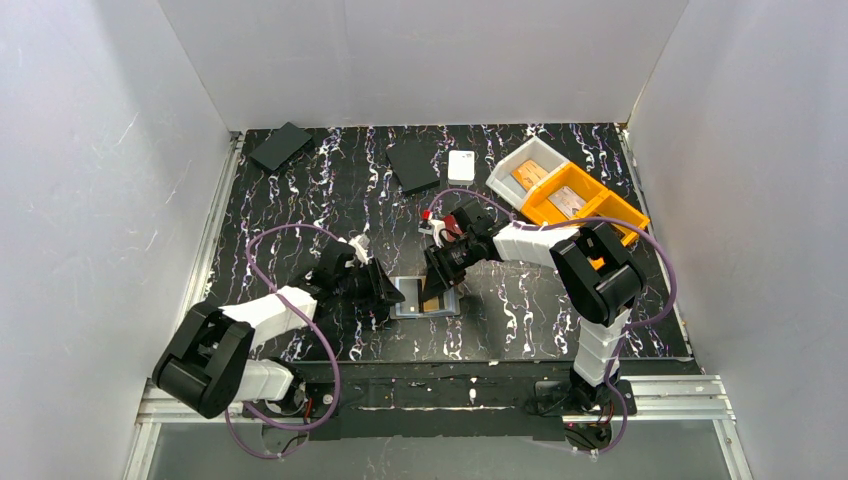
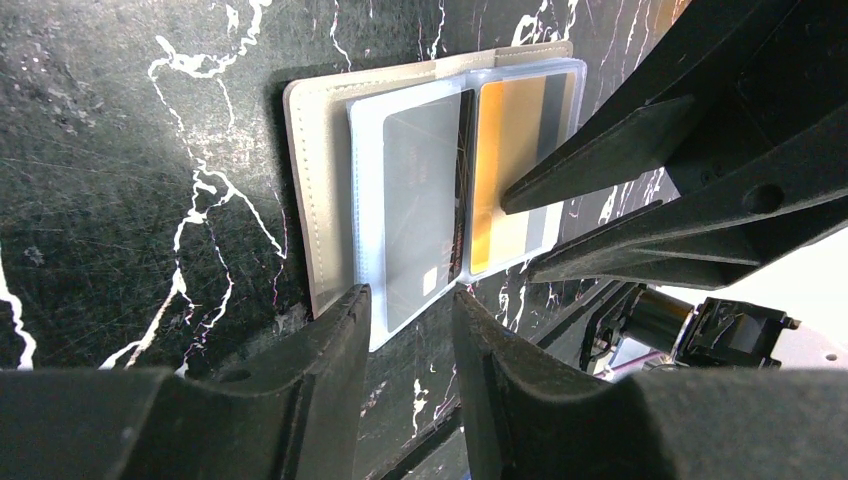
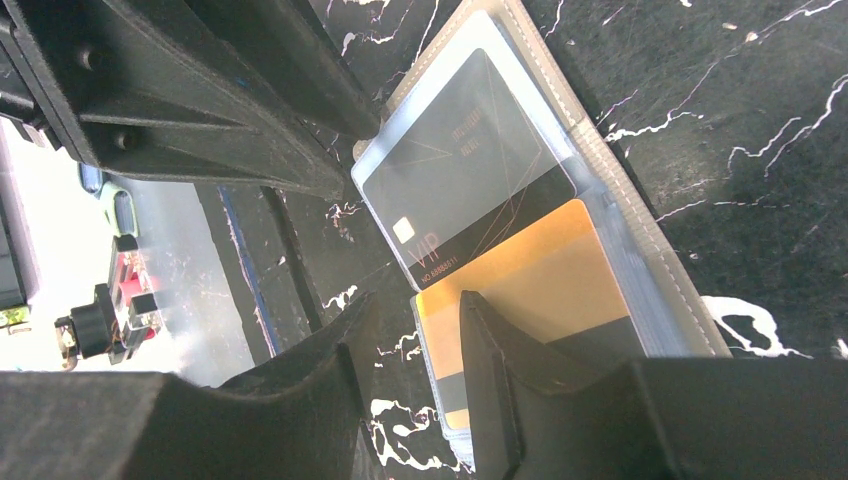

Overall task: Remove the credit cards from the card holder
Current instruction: Remove the credit card from the card holder.

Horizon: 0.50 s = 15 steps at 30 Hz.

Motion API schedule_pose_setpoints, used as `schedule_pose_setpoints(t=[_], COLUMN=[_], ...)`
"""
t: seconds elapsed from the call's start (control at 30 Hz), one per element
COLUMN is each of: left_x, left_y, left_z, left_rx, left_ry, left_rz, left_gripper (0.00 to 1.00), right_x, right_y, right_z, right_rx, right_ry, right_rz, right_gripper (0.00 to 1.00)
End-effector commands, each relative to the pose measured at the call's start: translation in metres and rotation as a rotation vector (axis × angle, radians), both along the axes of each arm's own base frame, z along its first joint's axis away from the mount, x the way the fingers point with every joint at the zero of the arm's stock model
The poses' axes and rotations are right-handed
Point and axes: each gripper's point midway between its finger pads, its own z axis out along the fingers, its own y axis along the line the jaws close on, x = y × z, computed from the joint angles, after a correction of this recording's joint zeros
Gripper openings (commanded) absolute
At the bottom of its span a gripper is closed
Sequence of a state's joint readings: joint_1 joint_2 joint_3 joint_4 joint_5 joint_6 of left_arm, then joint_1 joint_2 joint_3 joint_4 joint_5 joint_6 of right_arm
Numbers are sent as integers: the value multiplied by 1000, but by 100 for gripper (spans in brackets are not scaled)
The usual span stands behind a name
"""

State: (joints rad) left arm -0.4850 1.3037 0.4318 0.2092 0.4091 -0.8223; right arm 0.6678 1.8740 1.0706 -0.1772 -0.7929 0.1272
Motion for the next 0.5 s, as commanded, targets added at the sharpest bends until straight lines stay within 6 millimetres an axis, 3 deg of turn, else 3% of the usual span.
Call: schedule_pose_setpoints(t=[0.0, 0.47], left_x=[6, 6], left_y=[-3, 1], left_z=[7, 5], left_rx=[-11, 15], left_ry=[-17, -17], left_rz=[-11, -10], left_gripper=[35, 37], right_x=[4, 3], right_y=[-12, -12], right_z=[-19, -21], right_rx=[-68, -68], right_ry=[-7, 3], right_rz=[-28, -27], right_gripper=[45, 45])
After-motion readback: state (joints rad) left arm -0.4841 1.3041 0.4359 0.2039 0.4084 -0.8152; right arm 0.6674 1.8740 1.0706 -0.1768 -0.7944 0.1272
